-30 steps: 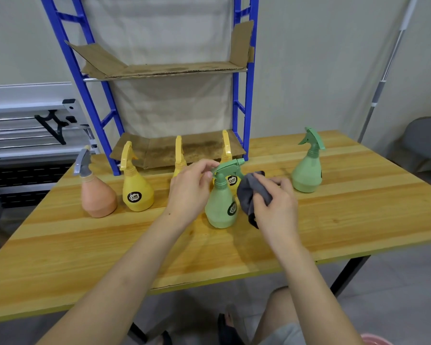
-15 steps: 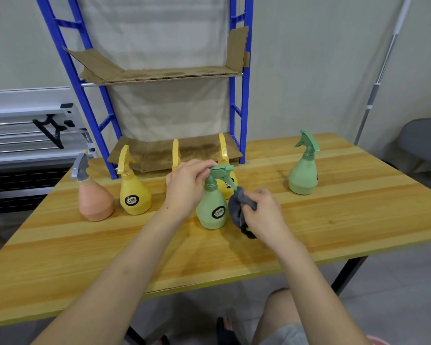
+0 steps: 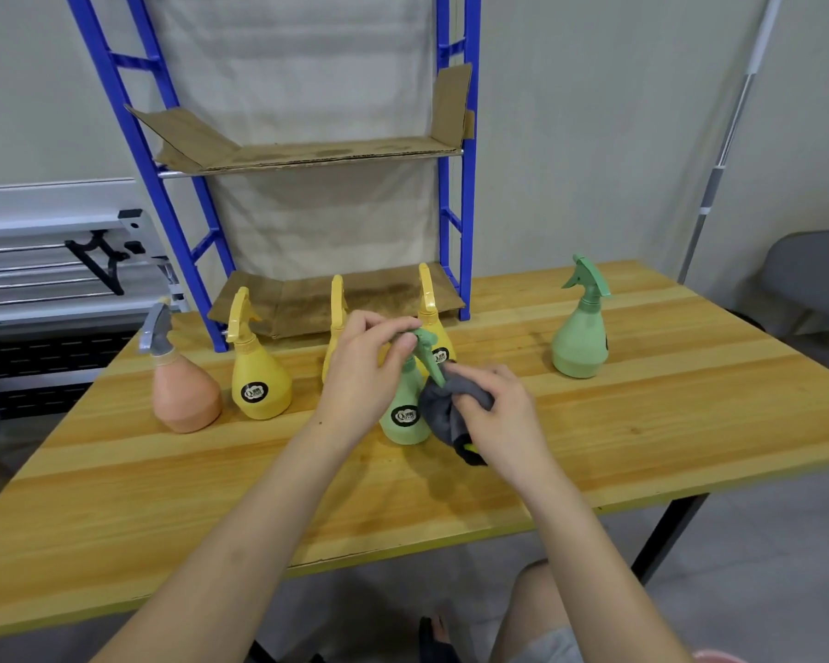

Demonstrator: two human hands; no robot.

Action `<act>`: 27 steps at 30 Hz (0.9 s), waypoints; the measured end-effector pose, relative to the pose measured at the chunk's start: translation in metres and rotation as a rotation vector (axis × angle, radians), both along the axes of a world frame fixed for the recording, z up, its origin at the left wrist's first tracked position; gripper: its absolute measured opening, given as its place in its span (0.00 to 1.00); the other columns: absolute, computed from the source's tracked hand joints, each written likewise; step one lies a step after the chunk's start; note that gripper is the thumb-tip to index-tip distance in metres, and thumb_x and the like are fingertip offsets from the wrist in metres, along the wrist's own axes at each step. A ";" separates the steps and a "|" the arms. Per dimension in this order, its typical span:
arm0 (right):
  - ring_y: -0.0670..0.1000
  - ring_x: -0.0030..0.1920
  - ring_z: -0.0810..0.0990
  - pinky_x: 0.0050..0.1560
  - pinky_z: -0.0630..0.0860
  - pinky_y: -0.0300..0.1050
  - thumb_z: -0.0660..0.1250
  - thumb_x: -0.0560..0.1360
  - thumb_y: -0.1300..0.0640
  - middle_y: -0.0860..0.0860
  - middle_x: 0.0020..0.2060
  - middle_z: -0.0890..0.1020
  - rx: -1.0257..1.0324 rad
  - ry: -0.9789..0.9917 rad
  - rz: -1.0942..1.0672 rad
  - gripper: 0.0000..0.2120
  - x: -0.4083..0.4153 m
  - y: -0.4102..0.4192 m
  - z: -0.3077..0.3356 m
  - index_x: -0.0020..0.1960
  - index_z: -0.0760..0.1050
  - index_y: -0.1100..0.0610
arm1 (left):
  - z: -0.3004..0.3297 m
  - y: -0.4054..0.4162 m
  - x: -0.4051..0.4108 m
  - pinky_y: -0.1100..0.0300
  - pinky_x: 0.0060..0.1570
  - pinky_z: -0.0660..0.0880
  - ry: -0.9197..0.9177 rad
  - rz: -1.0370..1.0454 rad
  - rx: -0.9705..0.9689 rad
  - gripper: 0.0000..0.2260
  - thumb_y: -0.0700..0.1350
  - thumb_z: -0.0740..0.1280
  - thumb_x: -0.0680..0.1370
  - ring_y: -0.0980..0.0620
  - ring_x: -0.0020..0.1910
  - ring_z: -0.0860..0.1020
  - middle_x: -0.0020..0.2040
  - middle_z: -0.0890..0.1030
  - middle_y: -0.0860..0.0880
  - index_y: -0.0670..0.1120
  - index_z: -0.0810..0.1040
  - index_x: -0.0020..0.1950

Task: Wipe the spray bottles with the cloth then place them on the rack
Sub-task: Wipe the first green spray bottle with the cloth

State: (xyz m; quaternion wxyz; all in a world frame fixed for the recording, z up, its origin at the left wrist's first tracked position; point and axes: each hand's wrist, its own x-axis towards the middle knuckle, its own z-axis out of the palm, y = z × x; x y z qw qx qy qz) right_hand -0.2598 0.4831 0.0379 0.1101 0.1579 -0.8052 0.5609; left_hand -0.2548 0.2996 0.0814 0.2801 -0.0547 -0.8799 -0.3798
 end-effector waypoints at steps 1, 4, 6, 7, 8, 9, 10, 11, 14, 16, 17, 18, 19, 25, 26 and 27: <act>0.41 0.55 0.78 0.60 0.71 0.32 0.67 0.77 0.64 0.47 0.53 0.78 0.009 -0.013 0.049 0.19 0.004 -0.003 -0.003 0.61 0.83 0.45 | -0.001 0.000 0.003 0.60 0.61 0.73 0.001 -0.008 -0.004 0.12 0.50 0.65 0.83 0.58 0.57 0.75 0.54 0.75 0.55 0.56 0.82 0.65; 0.42 0.56 0.78 0.62 0.73 0.37 0.68 0.78 0.64 0.46 0.53 0.78 0.023 -0.029 0.120 0.18 0.011 -0.010 -0.011 0.61 0.83 0.46 | -0.003 -0.006 0.011 0.61 0.63 0.72 -0.020 -0.063 0.020 0.14 0.54 0.63 0.83 0.63 0.61 0.75 0.59 0.79 0.59 0.57 0.80 0.67; 0.42 0.56 0.78 0.62 0.72 0.37 0.68 0.78 0.63 0.46 0.53 0.78 0.017 -0.035 0.120 0.19 0.011 -0.008 -0.013 0.61 0.82 0.43 | -0.004 -0.010 0.014 0.59 0.65 0.72 -0.050 -0.103 0.034 0.16 0.58 0.64 0.82 0.63 0.65 0.74 0.63 0.79 0.61 0.58 0.78 0.69; 0.42 0.57 0.78 0.62 0.72 0.38 0.67 0.78 0.62 0.46 0.54 0.78 0.018 -0.040 0.110 0.19 0.010 -0.005 -0.013 0.61 0.82 0.41 | -0.004 -0.012 0.015 0.58 0.66 0.72 -0.051 -0.109 0.041 0.17 0.58 0.65 0.81 0.62 0.65 0.74 0.63 0.79 0.62 0.58 0.78 0.69; 0.43 0.57 0.78 0.63 0.72 0.39 0.67 0.78 0.62 0.46 0.55 0.78 0.020 -0.044 0.089 0.19 0.008 -0.001 -0.012 0.61 0.82 0.41 | -0.004 -0.013 0.016 0.56 0.66 0.73 -0.045 -0.105 0.049 0.17 0.58 0.66 0.81 0.61 0.65 0.75 0.63 0.78 0.62 0.59 0.78 0.68; 0.43 0.58 0.78 0.63 0.72 0.40 0.67 0.78 0.61 0.46 0.55 0.78 0.014 -0.047 0.060 0.19 0.005 0.002 -0.011 0.62 0.82 0.42 | -0.003 -0.014 0.016 0.54 0.66 0.74 -0.040 -0.098 0.056 0.16 0.58 0.67 0.80 0.60 0.64 0.75 0.62 0.78 0.61 0.59 0.79 0.67; 0.44 0.57 0.78 0.63 0.73 0.40 0.67 0.78 0.61 0.47 0.55 0.78 0.000 -0.051 0.024 0.19 0.003 0.006 -0.009 0.63 0.82 0.42 | -0.002 -0.013 0.016 0.53 0.64 0.75 -0.038 -0.090 0.056 0.16 0.59 0.68 0.79 0.59 0.62 0.76 0.61 0.78 0.62 0.59 0.79 0.66; 0.44 0.57 0.77 0.62 0.73 0.38 0.67 0.78 0.60 0.48 0.55 0.78 -0.018 -0.043 -0.014 0.19 0.001 0.008 -0.007 0.64 0.81 0.43 | -0.001 -0.012 0.015 0.53 0.63 0.75 -0.035 -0.081 0.047 0.16 0.60 0.69 0.78 0.59 0.61 0.76 0.60 0.78 0.62 0.60 0.79 0.65; 0.40 0.58 0.76 0.56 0.68 0.25 0.68 0.79 0.57 0.47 0.56 0.78 -0.068 0.015 -0.084 0.18 -0.003 0.007 -0.001 0.67 0.79 0.45 | 0.000 -0.007 0.013 0.53 0.62 0.76 -0.017 -0.059 0.033 0.14 0.57 0.70 0.78 0.62 0.59 0.77 0.58 0.78 0.64 0.59 0.79 0.62; 0.39 0.59 0.76 0.56 0.68 0.24 0.69 0.79 0.55 0.45 0.57 0.78 -0.094 0.042 -0.082 0.18 -0.003 0.003 0.003 0.68 0.79 0.44 | 0.001 -0.005 0.013 0.52 0.61 0.77 0.008 -0.049 0.050 0.11 0.54 0.70 0.79 0.62 0.58 0.78 0.57 0.80 0.63 0.57 0.80 0.61; 0.39 0.59 0.76 0.57 0.68 0.25 0.69 0.79 0.54 0.45 0.57 0.77 -0.106 0.051 -0.077 0.18 -0.003 0.001 0.004 0.68 0.78 0.44 | 0.001 -0.004 0.014 0.51 0.60 0.77 0.016 -0.044 0.051 0.10 0.53 0.69 0.80 0.61 0.58 0.78 0.57 0.80 0.62 0.57 0.80 0.61; 0.39 0.59 0.76 0.57 0.69 0.27 0.70 0.79 0.53 0.44 0.57 0.77 -0.116 0.055 -0.072 0.18 -0.002 -0.002 0.004 0.68 0.78 0.44 | 0.001 -0.004 0.014 0.50 0.60 0.77 0.021 -0.037 0.042 0.10 0.53 0.68 0.81 0.62 0.58 0.78 0.57 0.80 0.62 0.57 0.80 0.62; 0.39 0.58 0.77 0.58 0.70 0.29 0.70 0.78 0.52 0.44 0.56 0.77 -0.124 0.059 -0.066 0.19 -0.001 -0.004 0.005 0.68 0.78 0.44 | 0.001 -0.004 0.015 0.50 0.60 0.77 0.024 -0.029 0.025 0.10 0.53 0.67 0.81 0.62 0.58 0.78 0.57 0.81 0.62 0.57 0.80 0.62; 0.41 0.56 0.76 0.56 0.70 0.29 0.71 0.78 0.47 0.45 0.54 0.76 -0.023 0.125 -0.056 0.19 0.007 -0.011 -0.003 0.68 0.79 0.47 | 0.001 -0.018 0.020 0.54 0.59 0.78 -0.006 -0.040 0.071 0.10 0.49 0.63 0.84 0.62 0.59 0.78 0.57 0.82 0.63 0.56 0.79 0.64; 0.41 0.56 0.76 0.57 0.70 0.29 0.70 0.78 0.47 0.45 0.54 0.76 -0.017 0.122 -0.057 0.19 0.007 -0.010 -0.004 0.68 0.79 0.47 | 0.001 -0.020 0.020 0.57 0.59 0.78 -0.011 -0.045 0.106 0.10 0.48 0.63 0.84 0.62 0.59 0.78 0.57 0.82 0.63 0.56 0.80 0.63; 0.41 0.57 0.76 0.57 0.70 0.29 0.70 0.78 0.46 0.45 0.54 0.76 -0.013 0.117 -0.060 0.19 0.007 -0.010 -0.005 0.68 0.78 0.47 | 0.001 -0.022 0.020 0.60 0.58 0.77 -0.014 -0.049 0.140 0.10 0.48 0.64 0.84 0.62 0.59 0.79 0.57 0.82 0.63 0.55 0.80 0.63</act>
